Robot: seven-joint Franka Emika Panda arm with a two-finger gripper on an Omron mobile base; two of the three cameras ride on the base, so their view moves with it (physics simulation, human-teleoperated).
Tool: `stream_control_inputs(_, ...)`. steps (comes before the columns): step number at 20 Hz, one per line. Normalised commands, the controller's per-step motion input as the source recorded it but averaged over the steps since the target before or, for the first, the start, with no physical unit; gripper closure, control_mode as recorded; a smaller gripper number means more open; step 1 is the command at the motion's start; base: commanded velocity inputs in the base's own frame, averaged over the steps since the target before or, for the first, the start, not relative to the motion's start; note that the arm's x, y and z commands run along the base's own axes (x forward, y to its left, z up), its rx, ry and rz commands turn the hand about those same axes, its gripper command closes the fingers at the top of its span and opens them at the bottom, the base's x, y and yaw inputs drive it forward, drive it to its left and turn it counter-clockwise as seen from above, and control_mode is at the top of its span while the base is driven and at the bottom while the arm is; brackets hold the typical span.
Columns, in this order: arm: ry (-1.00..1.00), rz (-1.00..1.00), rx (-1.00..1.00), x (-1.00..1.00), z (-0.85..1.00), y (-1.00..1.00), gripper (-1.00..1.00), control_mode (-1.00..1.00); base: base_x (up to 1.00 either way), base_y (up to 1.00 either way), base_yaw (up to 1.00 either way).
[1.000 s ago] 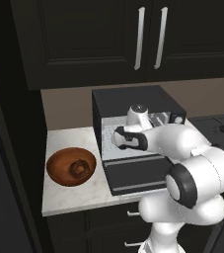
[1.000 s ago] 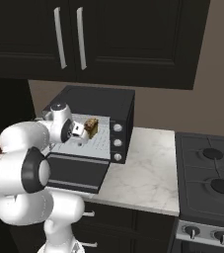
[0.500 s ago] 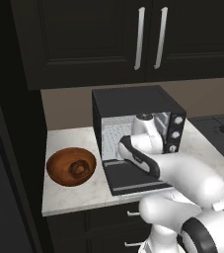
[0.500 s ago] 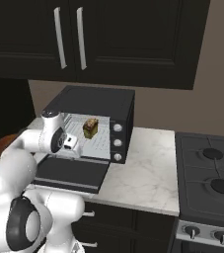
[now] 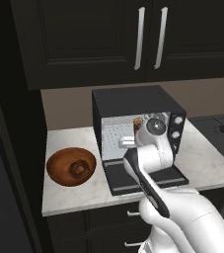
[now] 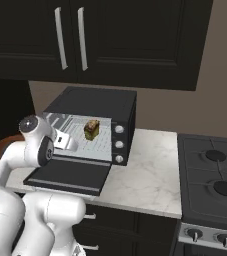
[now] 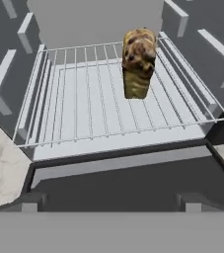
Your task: Pick up the heated bread from the toaster oven and place it in the bowl. Then move the bread bowl to the dining counter.
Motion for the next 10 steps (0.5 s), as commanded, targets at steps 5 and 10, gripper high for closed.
stream_control_inputs(5, -0.2, 0.0, 0.0, 0.39, 0.27, -0.1, -1.0, -1.0, 0.0, 0.0, 0.0)
stream_control_inputs(10, 0.0, -0.02, 0.0, 0.41, 0.02, -0.09, -1.0, -1.0, 0.0, 0.0, 0.0)
